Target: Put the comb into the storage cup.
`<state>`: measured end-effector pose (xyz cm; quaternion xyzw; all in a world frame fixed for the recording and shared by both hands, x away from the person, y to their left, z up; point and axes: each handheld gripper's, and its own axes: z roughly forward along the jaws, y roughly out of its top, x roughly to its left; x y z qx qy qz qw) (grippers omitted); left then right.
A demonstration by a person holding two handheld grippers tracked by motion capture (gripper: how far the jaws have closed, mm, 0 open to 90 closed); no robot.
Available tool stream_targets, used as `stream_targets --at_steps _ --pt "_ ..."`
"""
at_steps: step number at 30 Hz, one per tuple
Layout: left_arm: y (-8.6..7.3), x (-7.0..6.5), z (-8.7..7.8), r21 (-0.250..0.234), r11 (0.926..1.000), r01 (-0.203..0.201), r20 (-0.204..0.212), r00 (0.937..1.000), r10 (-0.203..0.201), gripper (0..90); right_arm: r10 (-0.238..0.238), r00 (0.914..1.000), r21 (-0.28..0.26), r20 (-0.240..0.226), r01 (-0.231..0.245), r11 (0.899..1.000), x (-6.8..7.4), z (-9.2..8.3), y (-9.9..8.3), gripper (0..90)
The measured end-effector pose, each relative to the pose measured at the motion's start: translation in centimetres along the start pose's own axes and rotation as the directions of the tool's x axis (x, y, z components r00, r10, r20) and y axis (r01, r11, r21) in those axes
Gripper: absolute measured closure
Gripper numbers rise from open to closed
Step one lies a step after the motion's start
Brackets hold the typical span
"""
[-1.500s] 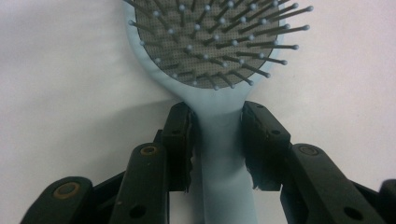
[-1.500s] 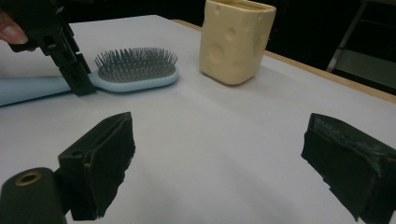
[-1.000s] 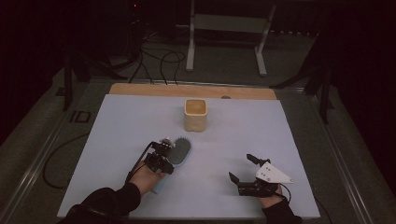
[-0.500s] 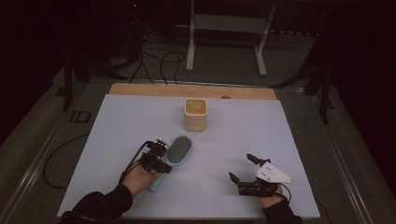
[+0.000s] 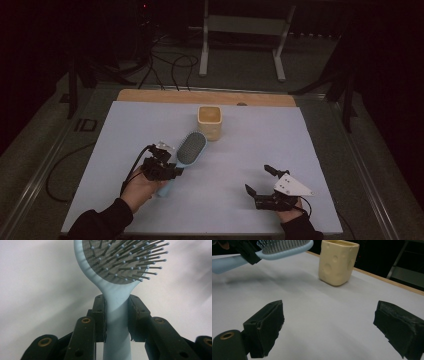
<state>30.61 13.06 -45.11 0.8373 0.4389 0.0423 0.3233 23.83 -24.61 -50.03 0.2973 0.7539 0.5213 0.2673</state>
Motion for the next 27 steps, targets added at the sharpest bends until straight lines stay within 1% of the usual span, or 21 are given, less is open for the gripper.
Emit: stream_targets --at_steps 1,2,3,4,5,6,7,8,9,10,12,14,17,18,19,20,21,22,24,25,27 --pt "0.0 0.0 -0.1 -0.014 0.9999 -0.008 0.008 0.9999 0.008 70.5 -0.001 1.0 0.0 0.0 0.001 1.0 0.0 0.0 0.0 8.9" --pt "0.0 0.0 -0.2 -0.027 0.9996 -0.014 -0.003 0.9999 0.014 70.5 -0.001 1.0 0.0 0.001 0.001 1.0 0.0 0.0 0.0 8.9" --pt "0.0 0.0 -0.3 -0.039 0.9992 -0.009 0.017 0.9998 0.01 70.5 0.0 1.0 0.0 0.0 0.0 1.0 0.0 0.0 0.0 8.9" --pt "0.0 0.0 -0.4 -0.056 0.9984 -0.013 0.026 0.9996 0.014 70.5 0.0 1.0 0.0 0.0 0.0 1.0 0.0 0.0 0.0 8.9" --pt "0.0 0.0 -0.5 -0.069 0.9975 -0.017 0.024 0.9995 0.019 70.5 0.0 1.0 0.0 0.0 0.0 1.0 0.0 0.0 0.0 8.9" --pt "0.0 0.0 -0.5 -0.079 0.9968 -0.017 0.044 0.9988 0.02 70.5 0.0 1.0 0.001 0.0 0.0 1.0 0.0 0.0 0.0 8.9" --pt "0.0 0.0 -0.6 -0.091 0.9955 -0.026 0.044 0.9986 0.03 70.5 0.0 1.0 0.001 0.0 0.0 1.0 0.0 0.0 0.0 8.9" --pt "0.1 -0.1 -0.7 -0.098 0.9948 -0.027 0.037 0.9988 0.031 70.5 0.0 1.0 0.001 0.0 0.0 1.0 0.0 0.0 0.0 8.9" --pt "0.2 -0.1 -0.7 -0.101 0.9946 -0.022 0.051 0.9983 0.028 70.5 -0.001 1.0 0.0 0.0 0.001 1.0 0.0 0.0 0.0 8.9" --pt "0.2 -0.2 -0.8 -0.114 0.9931 -0.025 0.046 0.9985 0.03 70.5 -0.001 1.0 0.0 0.0 0.001 1.0 0.0 0.0 0.0 8.9" --pt "0.3 -0.3 -0.9 -0.123 0.9919 -0.032 0.056 0.9977 0.039 70.5 0.0 1.0 -0.001 -0.001 0.0 1.0 0.0 0.0 0.0 8.9" --pt "0.4 -0.3 -1.2 -0.146 0.9886 -0.038 0.056 0.9973 0.047 70.5 -0.001 1.0 -0.001 0.0 0.001 1.0 0.0 0.0 0.0 8.9" --pt "0.7 -0.2 -1.5 -0.178 0.9834 -0.037 0.061 0.9969 0.048 70.5 0.0 1.0 -0.001 -0.001 0.0 1.0 0.0 0.0 0.0 8.9" --pt "0.8 -0.2 -1.6 -0.189 0.9814 -0.033 0.073 0.9962 0.047 70.5 -0.002 1.0 0.0 -0.001 0.002 1.0 0.0 0.0 0.0 8.9" --pt "0.8 -0.2 -1.8 -0.206 0.9775 -0.043 0.066 0.9961 0.057 70.5 -0.002 1.0 0.0 -0.001 0.002 1.0 0.0 0.1 0.0 8.9" --pt "0.9 -0.2 -1.8 -0.213 0.9761 -0.044 0.063 0.9963 0.059 70.5 -0.002 1.0 0.0 -0.001 0.002 1.0 0.0 0.1 0.0 8.9" --pt "1.1 -0.1 -1.9 -0.218 0.9751 -0.04 0.073 0.9957 0.057 70.5 -0.002 1.0 -0.001 -0.001 0.002 1.0 0.0 0.1 0.0 8.9" --pt "1.1 -0.2 -2.0 -0.229 0.9724 -0.043 0.068 0.9959 0.06 70.5 -0.003 1.0 0.0 0.0 0.003 1.0 0.0 0.1 0.0 8.9" --pt "1.4 -0.2 -2.1 -0.239 0.97 -0.043 0.069 0.9958 0.061 70.5 -0.001 1.0 -0.001 0.001 0.001 1.0 0.0 0.0 0.0 8.9" --pt "1.5 -0.2 -2.1 -0.251 0.9671 -0.045 0.065 0.9959 0.063 70.5 -0.001 1.0 0.0 0.001 0.001 1.0 0.0 0.0 0.0 8.9" --pt "1.7 -0.3 -2.2 -0.252 0.967 -0.037 0.057 0.997 0.053 70.5 -0.003 1.0 -0.002 0.002 0.003 1.0 0.0 0.1 0.0 8.9"
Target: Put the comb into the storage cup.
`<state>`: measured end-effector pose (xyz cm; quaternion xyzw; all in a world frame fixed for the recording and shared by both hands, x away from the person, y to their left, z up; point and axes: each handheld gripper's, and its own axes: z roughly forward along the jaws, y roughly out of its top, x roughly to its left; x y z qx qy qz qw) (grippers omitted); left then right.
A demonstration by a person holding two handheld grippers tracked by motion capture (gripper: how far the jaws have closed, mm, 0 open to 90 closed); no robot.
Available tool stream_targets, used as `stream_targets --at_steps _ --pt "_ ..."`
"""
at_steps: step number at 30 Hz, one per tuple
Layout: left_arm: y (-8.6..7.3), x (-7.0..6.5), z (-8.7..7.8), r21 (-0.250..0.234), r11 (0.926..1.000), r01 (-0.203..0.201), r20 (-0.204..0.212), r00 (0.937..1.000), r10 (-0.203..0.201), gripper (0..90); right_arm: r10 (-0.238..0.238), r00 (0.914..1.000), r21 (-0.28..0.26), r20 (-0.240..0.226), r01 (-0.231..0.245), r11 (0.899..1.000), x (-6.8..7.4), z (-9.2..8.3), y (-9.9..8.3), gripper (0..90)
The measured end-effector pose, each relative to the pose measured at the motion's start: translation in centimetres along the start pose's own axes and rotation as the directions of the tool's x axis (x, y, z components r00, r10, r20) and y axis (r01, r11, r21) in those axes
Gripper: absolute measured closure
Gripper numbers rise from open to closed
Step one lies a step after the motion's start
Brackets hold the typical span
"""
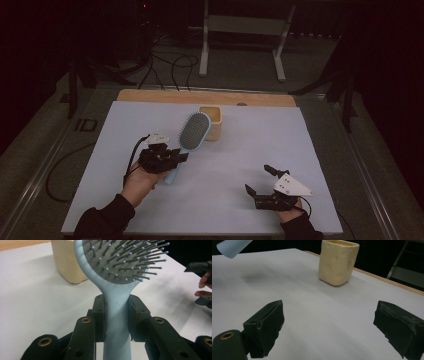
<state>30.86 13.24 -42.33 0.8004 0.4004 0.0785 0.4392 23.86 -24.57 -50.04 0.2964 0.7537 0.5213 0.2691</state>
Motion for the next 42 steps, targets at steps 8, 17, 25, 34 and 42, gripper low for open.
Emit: stream_targets --at_steps 8,17,25,34,42 --pt "1.3 -0.1 -0.4 -0.06 0.9977 -0.032 -0.007 0.9995 0.032 70.5 -0.001 1.0 0.001 0.0 0.001 1.0 0.0 0.0 0.0 8.9" --pt "3.3 -0.8 0.1 -0.124 0.9896 -0.073 -0.022 0.9973 0.071 70.4 0.001 1.0 0.0 0.001 -0.001 1.0 0.0 0.0 0.0 8.9" --pt "4.9 -1.2 1.0 -0.168 0.9816 -0.091 -0.045 0.9954 0.084 70.4 0.0 1.0 0.0 -0.001 0.0 1.0 0.0 0.0 0.0 8.9" --pt "7.1 -1.0 1.8 -0.254 0.964 -0.079 -0.037 0.9967 0.072 70.4 0.0 1.0 0.001 -0.001 0.0 1.0 0.0 -0.1 0.0 8.9" --pt "9.0 -0.7 2.6 -0.285 0.9565 -0.063 -0.034 0.9979 0.055 70.4 -0.003 1.0 -0.003 0.003 0.003 1.0 -0.1 -0.2 0.1 8.9"
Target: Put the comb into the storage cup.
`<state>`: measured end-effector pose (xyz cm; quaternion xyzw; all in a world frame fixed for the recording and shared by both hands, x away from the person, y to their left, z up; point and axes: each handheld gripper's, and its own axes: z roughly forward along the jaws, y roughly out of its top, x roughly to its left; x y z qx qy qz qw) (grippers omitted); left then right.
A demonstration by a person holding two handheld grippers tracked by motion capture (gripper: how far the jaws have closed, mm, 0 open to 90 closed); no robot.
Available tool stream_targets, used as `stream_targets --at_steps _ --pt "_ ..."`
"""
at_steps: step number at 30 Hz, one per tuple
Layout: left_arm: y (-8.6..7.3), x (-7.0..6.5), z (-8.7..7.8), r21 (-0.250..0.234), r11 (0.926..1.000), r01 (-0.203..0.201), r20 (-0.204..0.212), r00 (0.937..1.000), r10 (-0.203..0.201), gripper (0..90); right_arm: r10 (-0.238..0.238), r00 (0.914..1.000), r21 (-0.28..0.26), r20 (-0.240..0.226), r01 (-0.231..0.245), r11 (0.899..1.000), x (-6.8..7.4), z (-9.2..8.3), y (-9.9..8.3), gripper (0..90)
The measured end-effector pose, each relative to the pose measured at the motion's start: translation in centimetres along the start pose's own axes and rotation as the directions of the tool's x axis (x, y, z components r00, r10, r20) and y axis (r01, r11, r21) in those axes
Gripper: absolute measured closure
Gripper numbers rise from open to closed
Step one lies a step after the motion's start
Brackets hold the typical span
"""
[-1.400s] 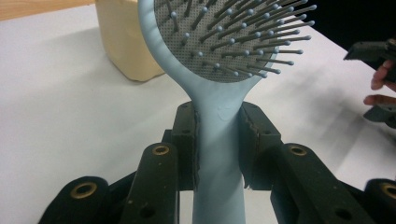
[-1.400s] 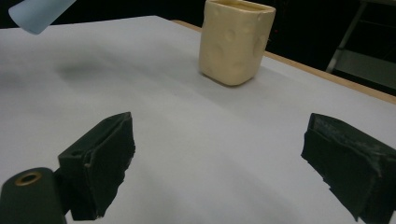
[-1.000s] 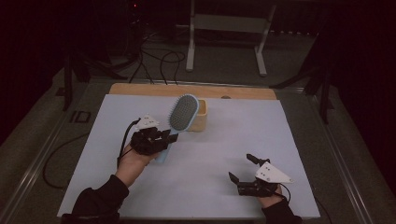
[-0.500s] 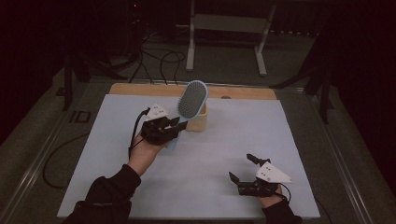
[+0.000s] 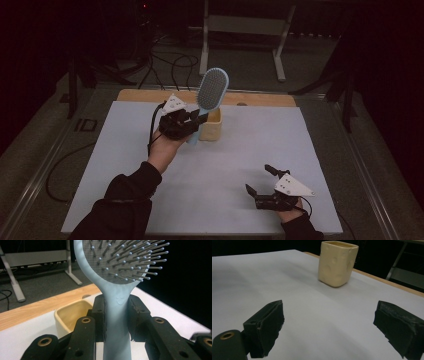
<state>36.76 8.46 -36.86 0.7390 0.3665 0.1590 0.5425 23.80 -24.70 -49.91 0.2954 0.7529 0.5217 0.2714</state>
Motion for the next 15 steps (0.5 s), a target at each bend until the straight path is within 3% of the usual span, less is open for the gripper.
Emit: stream_targets --at_steps 7,13,15 --pt "0.9 0.7 0.9 -0.026 0.9996 -0.007 -0.02 0.9998 0.006 70.3 0.007 1.0 -0.003 -0.003 -0.007 1.0 0.0 0.0 0.0 8.9" --pt "1.8 1.0 1.9 -0.04 0.9989 0.024 0.0 0.9997 -0.024 70.4 0.003 1.0 -0.007 -0.002 -0.003 1.0 -0.1 0.0 0.0 8.9" --pt "2.0 1.1 2.3 -0.038 0.9991 0.016 -0.008 0.9998 -0.017 70.4 0.007 1.0 -0.005 -0.004 -0.007 1.0 -0.1 0.0 0.0 8.9"
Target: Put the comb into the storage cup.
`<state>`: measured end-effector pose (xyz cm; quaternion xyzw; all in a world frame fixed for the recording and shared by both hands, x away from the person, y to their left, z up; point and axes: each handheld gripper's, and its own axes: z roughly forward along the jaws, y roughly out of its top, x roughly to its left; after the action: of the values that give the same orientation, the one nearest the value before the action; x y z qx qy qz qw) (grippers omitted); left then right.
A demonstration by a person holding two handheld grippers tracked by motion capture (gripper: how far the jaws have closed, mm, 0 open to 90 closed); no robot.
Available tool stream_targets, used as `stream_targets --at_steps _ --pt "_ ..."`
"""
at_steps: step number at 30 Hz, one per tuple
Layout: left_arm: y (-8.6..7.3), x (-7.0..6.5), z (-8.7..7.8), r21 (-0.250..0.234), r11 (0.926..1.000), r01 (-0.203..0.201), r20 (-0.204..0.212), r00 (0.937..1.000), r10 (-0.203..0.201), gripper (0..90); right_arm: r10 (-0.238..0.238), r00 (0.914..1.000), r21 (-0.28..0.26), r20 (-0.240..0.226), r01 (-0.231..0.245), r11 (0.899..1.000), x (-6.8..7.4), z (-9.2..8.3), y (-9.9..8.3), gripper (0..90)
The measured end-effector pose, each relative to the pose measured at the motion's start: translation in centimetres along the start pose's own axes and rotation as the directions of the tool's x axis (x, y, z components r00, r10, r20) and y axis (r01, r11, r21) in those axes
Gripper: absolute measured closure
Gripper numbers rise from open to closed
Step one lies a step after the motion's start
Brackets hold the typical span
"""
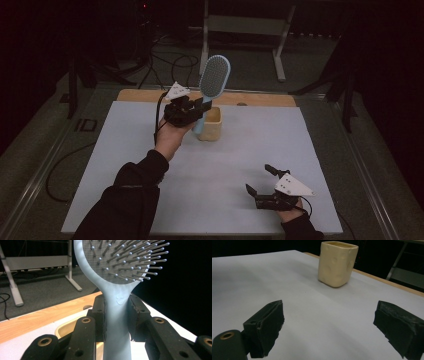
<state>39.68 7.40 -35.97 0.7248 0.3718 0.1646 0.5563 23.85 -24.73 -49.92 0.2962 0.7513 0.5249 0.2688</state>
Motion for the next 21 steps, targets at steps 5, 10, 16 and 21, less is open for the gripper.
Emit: stream_targets --at_steps 5,10,16,21 --pt "0.4 0.5 0.9 -0.012 0.9999 0.012 0.002 0.9999 -0.012 70.4 -0.002 1.0 -0.004 0.002 0.002 1.0 0.0 -0.1 0.0 8.9" --pt "0.8 1.1 1.8 -0.025 0.9993 0.028 0.01 0.9996 -0.028 70.4 0.0 1.0 -0.004 0.001 0.0 1.0 0.0 -0.1 0.1 8.9" --pt "1.1 1.3 3.0 -0.047 0.9985 0.028 0.022 0.9994 -0.027 70.4 -0.004 1.0 -0.01 -0.002 0.004 1.0 0.0 -0.1 0.1 8.9" --pt "1.0 1.7 3.9 -0.083 0.9956 0.044 0.043 0.9983 -0.04 70.4 -0.001 1.0 -0.01 -0.004 0.001 1.0 0.0 -0.1 0.1 8.9"
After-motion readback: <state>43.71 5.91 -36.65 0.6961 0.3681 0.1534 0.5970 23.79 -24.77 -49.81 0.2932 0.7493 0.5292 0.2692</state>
